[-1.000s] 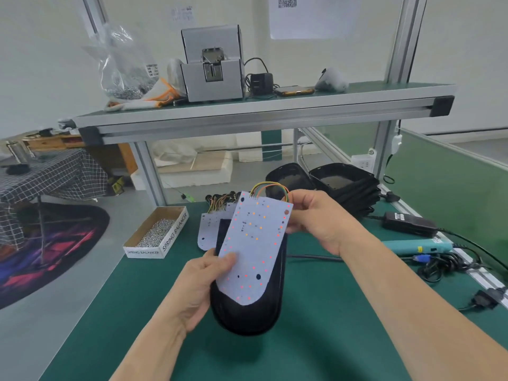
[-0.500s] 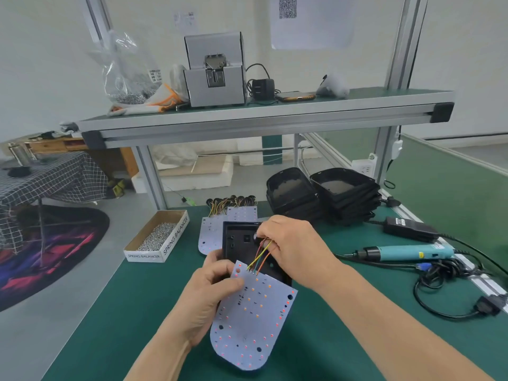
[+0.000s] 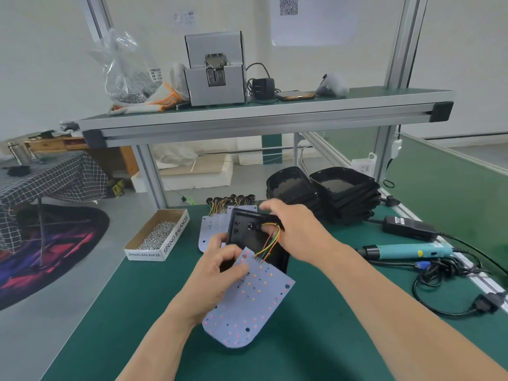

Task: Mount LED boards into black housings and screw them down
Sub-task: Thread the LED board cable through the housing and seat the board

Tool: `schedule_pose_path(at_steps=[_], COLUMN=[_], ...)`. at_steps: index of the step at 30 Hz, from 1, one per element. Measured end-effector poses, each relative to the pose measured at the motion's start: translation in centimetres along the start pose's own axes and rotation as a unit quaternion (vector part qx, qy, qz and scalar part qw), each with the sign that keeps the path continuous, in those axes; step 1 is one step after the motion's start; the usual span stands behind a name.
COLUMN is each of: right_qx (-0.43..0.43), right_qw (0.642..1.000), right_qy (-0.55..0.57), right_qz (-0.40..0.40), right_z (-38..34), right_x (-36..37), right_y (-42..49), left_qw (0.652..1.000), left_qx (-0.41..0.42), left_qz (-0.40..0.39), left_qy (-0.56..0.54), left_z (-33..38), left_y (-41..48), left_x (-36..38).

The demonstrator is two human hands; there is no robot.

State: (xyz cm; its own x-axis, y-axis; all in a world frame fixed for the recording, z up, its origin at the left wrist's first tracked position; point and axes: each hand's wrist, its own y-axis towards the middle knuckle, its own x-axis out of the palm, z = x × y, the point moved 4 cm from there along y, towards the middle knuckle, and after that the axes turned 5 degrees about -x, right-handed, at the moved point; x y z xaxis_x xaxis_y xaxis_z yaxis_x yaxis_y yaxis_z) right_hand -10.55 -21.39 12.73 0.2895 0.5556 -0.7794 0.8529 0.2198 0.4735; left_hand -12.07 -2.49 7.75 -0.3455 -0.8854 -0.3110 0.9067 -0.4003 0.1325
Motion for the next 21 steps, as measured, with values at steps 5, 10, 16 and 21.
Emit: schedule_pose_path(at_steps=[5, 10, 16, 21], right_qx=[-0.037, -0.035, -0.015, -0.006], right_qw=[0.997, 0.994, 0.993, 0.994], right_qy=[-0.066, -0.101, -0.117, -0.099], right_qz=[0.016, -0.021, 0.014, -0.043], right_z=[-0.9, -1.8, -2.1, -1.8], right_x=[-0.8, -0.5, -0.5, 0.0], right_y=[0.5, 0.1, 0.7, 1.0], left_qw=[0.998, 0.997, 0.996, 0.996], left_qx=[0.016, 0.023, 0.054, 0.062], left_qz=[0.031, 0.045, 0.066, 0.062], left_qy=[-0.055, -0.061, -0.042, 0.016], left_z=[0.1, -0.4, 0.1, -0.3], left_y=[0.6, 0.3, 0.4, 0.7], left_x=[0.2, 0.7, 1.3, 0.7])
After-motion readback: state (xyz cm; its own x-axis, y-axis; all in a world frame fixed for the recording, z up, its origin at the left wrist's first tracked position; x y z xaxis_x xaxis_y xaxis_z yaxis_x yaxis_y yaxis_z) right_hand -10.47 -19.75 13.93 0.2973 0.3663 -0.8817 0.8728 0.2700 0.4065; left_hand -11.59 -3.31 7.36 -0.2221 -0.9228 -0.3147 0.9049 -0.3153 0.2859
